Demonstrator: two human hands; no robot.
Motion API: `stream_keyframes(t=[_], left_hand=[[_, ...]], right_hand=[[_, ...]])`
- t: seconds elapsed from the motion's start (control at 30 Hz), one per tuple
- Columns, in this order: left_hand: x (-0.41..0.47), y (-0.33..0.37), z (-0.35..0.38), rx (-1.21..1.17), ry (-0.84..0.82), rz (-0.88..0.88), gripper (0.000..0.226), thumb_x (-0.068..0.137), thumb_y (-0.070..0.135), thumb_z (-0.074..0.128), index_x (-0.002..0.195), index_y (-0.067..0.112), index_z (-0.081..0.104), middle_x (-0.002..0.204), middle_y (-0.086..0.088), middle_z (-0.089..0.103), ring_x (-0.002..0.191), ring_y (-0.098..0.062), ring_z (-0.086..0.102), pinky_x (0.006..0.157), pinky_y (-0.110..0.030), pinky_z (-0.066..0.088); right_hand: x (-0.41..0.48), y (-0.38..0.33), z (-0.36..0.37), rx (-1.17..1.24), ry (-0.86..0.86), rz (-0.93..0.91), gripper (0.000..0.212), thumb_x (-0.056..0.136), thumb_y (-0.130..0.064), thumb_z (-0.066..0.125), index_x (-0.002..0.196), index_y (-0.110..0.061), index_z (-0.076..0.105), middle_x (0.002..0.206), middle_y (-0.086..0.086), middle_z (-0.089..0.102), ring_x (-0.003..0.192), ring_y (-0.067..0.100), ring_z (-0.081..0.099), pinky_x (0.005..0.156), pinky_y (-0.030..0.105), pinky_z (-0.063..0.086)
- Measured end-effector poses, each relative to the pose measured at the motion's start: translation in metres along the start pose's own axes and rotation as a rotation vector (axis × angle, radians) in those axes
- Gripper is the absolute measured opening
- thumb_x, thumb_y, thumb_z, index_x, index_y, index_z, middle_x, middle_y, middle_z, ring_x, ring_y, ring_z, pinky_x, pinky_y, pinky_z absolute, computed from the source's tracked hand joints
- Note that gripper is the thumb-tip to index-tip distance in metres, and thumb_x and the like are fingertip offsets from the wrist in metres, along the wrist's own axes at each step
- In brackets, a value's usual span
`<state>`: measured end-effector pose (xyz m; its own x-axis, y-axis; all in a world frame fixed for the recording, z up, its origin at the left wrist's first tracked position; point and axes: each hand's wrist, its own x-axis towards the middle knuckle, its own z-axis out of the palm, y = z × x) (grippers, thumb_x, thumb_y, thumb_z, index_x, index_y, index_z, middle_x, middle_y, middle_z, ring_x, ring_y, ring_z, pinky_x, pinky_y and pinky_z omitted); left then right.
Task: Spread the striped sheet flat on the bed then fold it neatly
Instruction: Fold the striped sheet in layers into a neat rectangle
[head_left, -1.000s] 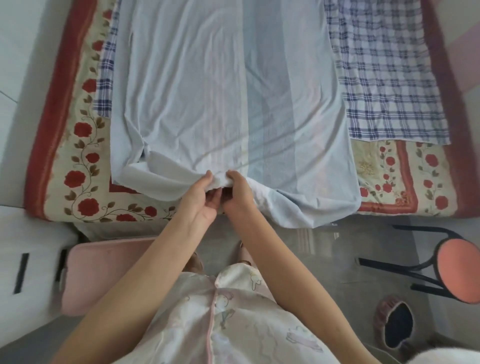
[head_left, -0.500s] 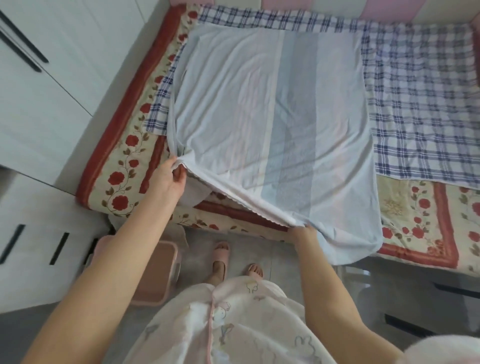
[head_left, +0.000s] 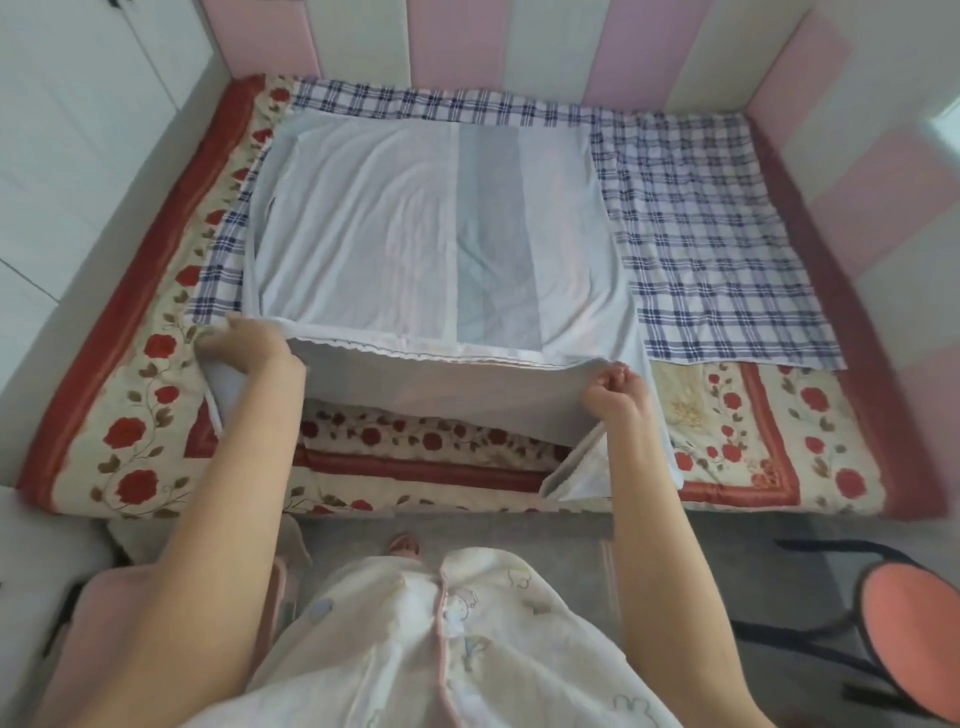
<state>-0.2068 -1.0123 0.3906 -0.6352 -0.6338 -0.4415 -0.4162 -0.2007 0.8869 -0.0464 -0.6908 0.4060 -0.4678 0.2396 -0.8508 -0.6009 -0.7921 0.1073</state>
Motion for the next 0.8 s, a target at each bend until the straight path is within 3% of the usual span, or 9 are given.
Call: stream_keyframes(t=[0.1, 0.2, 0.3, 0.4, 0.47, 0.57, 0.63, 0.7, 0.8], left_hand=[[-0.023, 0.015, 0.000, -0.028, 0.034, 0.122, 0.060, 0.104, 0.021, 0.027, 0.145, -0.012, 0.000, 0.156, -0.024, 0.008, 0.145, -0.028, 0.013, 0.113, -0.024, 0.009], [-0.018, 0.011, -0.008, 0.092, 0.032, 0.358, 0.071, 0.099, 0.014, 0.039, 0.145, -0.008, -0.010, 0.152, -0.026, 0.018, 0.138, -0.025, 0.032, 0.107, -0.018, 0.026], [-0.029, 0.011, -0.019, 0.276, -0.006, 0.696, 0.063, 0.094, 0.003, 0.035, 0.152, 0.015, 0.012, 0.148, -0.010, 0.034, 0.120, -0.005, 0.046, 0.086, -0.012, 0.041], [-0.058, -0.001, -0.012, 0.507, -0.305, 0.857, 0.052, 0.088, -0.008, 0.030, 0.118, 0.022, 0.061, 0.115, -0.008, 0.056, 0.089, -0.019, 0.057, 0.068, -0.022, 0.040], [-0.088, -0.015, -0.008, 0.581, -0.519, 0.934, 0.045, 0.090, -0.005, 0.033, 0.107, 0.023, 0.064, 0.104, -0.010, 0.057, 0.064, -0.014, 0.047, 0.053, -0.019, 0.032], [-0.134, -0.036, -0.006, 0.739, -0.833, 0.956, 0.026, 0.095, 0.017, 0.047, 0.119, 0.020, 0.056, 0.093, 0.003, 0.056, 0.057, -0.009, 0.049, 0.047, -0.016, 0.035], [-0.152, -0.049, -0.007, 0.878, -1.042, 0.957, 0.050, 0.086, 0.033, 0.057, 0.131, 0.021, 0.042, 0.093, 0.009, 0.061, 0.074, -0.010, 0.058, 0.063, -0.023, 0.049], [-0.155, -0.057, -0.007, 1.036, -1.204, 0.918, 0.077, 0.071, 0.034, 0.063, 0.138, 0.023, 0.027, 0.110, 0.005, 0.056, 0.103, -0.015, 0.052, 0.093, -0.034, 0.044], [-0.154, -0.061, -0.004, 1.069, -1.186, 0.831, 0.072, 0.073, 0.024, 0.070, 0.134, 0.016, 0.032, 0.112, 0.001, 0.045, 0.108, -0.015, 0.040, 0.096, -0.032, 0.039]], right_hand=[[0.010, 0.007, 0.000, -0.506, -0.074, -0.062, 0.034, 0.082, 0.008, 0.039, 0.063, -0.019, 0.031, 0.032, -0.002, 0.028, 0.029, 0.008, 0.031, 0.035, 0.011, 0.030], [0.012, 0.014, -0.002, -0.904, -0.145, -0.255, 0.033, 0.085, 0.005, 0.037, 0.062, -0.018, 0.029, 0.037, -0.005, 0.028, 0.029, 0.006, 0.035, 0.033, 0.013, 0.029], [0.005, 0.024, -0.012, -1.256, -0.223, -0.432, 0.022, 0.084, 0.002, 0.042, 0.068, -0.013, 0.037, 0.046, 0.000, 0.037, 0.036, 0.009, 0.038, 0.036, 0.017, 0.031], [-0.009, 0.039, -0.022, -1.543, -0.425, -0.517, 0.014, 0.085, 0.002, 0.043, 0.076, -0.007, 0.046, 0.062, 0.013, 0.052, 0.039, 0.012, 0.043, 0.037, 0.019, 0.035], [-0.019, 0.052, -0.032, -1.619, -0.586, -0.472, 0.015, 0.086, 0.006, 0.043, 0.080, -0.006, 0.049, 0.068, 0.017, 0.055, 0.041, 0.012, 0.045, 0.039, 0.019, 0.038], [-0.030, 0.073, -0.050, -1.641, -0.760, -0.404, 0.015, 0.088, 0.009, 0.044, 0.086, -0.005, 0.050, 0.063, 0.007, 0.051, 0.042, 0.008, 0.042, 0.040, 0.018, 0.036], [-0.031, 0.079, -0.058, -1.653, -0.799, -0.401, 0.018, 0.086, 0.011, 0.043, 0.084, -0.006, 0.048, 0.059, 0.000, 0.046, 0.041, 0.004, 0.038, 0.040, 0.016, 0.032], [-0.028, 0.081, -0.062, -1.671, -0.796, -0.413, 0.024, 0.087, 0.011, 0.044, 0.074, -0.009, 0.044, 0.053, -0.006, 0.042, 0.042, 0.003, 0.036, 0.040, 0.016, 0.030], [-0.022, 0.082, -0.064, -1.736, -0.839, -0.452, 0.024, 0.088, 0.007, 0.046, 0.071, -0.010, 0.042, 0.055, -0.001, 0.040, 0.048, 0.009, 0.038, 0.046, 0.021, 0.030]])
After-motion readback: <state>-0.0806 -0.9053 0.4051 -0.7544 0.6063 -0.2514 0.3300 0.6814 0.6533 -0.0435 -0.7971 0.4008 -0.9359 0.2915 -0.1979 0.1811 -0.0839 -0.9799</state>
